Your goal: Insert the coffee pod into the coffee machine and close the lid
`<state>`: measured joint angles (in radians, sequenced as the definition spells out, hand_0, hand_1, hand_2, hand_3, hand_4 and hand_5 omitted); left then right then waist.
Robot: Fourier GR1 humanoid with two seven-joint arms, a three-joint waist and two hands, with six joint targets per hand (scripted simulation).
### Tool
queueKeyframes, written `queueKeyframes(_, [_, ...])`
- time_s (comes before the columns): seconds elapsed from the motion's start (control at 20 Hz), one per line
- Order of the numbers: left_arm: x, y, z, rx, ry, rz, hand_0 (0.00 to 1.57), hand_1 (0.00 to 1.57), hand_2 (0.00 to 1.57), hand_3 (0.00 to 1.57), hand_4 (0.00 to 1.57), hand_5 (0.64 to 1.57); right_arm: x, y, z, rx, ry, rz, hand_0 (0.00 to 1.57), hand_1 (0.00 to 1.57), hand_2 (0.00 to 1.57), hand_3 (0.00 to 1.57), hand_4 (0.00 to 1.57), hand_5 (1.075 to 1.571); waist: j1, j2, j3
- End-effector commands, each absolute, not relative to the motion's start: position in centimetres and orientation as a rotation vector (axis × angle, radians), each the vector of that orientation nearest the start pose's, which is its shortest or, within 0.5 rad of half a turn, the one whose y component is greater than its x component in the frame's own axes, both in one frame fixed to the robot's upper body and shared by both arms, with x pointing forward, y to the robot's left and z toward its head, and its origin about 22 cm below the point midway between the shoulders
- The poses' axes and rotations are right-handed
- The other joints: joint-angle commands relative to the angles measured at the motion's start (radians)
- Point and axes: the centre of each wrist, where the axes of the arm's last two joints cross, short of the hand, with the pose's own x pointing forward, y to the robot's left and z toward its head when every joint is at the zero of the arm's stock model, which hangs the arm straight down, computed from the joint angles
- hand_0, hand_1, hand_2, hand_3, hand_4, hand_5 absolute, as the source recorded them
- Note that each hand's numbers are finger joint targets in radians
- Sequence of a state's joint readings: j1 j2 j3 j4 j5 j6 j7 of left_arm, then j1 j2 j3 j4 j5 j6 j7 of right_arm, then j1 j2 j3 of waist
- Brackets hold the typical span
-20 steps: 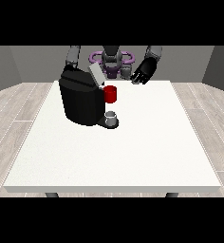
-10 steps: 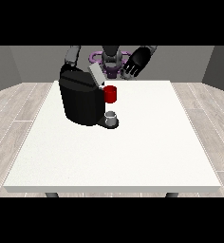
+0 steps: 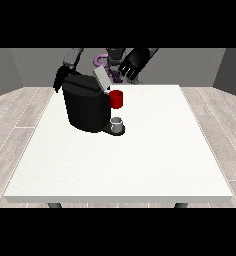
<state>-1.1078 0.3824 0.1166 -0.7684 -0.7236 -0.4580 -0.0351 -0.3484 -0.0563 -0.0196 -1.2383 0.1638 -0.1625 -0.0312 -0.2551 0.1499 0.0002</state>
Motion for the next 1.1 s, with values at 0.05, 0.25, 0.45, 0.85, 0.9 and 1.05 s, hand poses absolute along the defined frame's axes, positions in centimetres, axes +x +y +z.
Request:
queueKeyframes(0.05, [45.5, 25.2, 25.2, 0.596, -1.528, -1.087, 1.22, 1.22, 1.29, 1.24, 0.48, 1.571, 34.1, -19.7, 4.9, -0.228, -1.675, 0.114, 0.00, 0.00, 0.00, 0.00, 0.19, 1.571, -0.023, 0.081, -0.0003])
queueKeyframes(0.25, [45.5, 25.7, 27.0, 0.624, -1.540, -1.106, 1.29, 1.29, 1.32, 1.26, 0.48, 1.571, 33.9, -21.0, 4.1, -0.251, -1.687, 0.112, 0.00, 0.00, 0.00, 0.00, 0.00, 1.571, -0.022, 0.103, 0.0001])
queueKeyframes(0.45, [46.0, 24.0, 26.0, 0.604, -1.520, -1.086, 1.21, 1.21, 1.28, 1.24, 0.47, 1.571, 33.9, -20.1, 4.8, -0.239, -1.679, 0.146, 0.00, 0.00, 0.00, 0.00, 0.10, 1.571, -0.064, 0.098, -0.0001])
queueKeyframes(0.85, [46.1, 22.7, 26.6, 0.615, -1.546, -1.123, 1.24, 1.24, 1.29, 1.22, 0.43, 1.571, 34.9, -20.6, 5.4, -0.242, -1.713, 0.102, 0.00, 0.00, 0.00, 0.00, 0.15, 1.571, -0.031, 0.137, 0.0002])
queueKeyframes(0.9, [46.3, 22.6, 25.1, 0.609, -1.509, -1.105, 1.25, 1.25, 1.29, 1.22, 0.43, 1.571, 34.6, -21.3, 5.3, -0.242, -1.678, 0.127, 0.00, 0.00, 0.00, 0.00, 0.13, 1.571, -0.055, 0.122, 0.0001])
queueKeyframes(1.05, [46.2, 23.2, 26.0, 0.579, -1.549, -1.124, 1.20, 1.20, 1.25, 1.21, 0.44, 1.571, 34.7, -20.9, 5.0, -0.231, -1.701, 0.088, 0.00, 0.00, 0.00, 0.00, 0.04, 1.571, -0.031, 0.147, 0.0002])
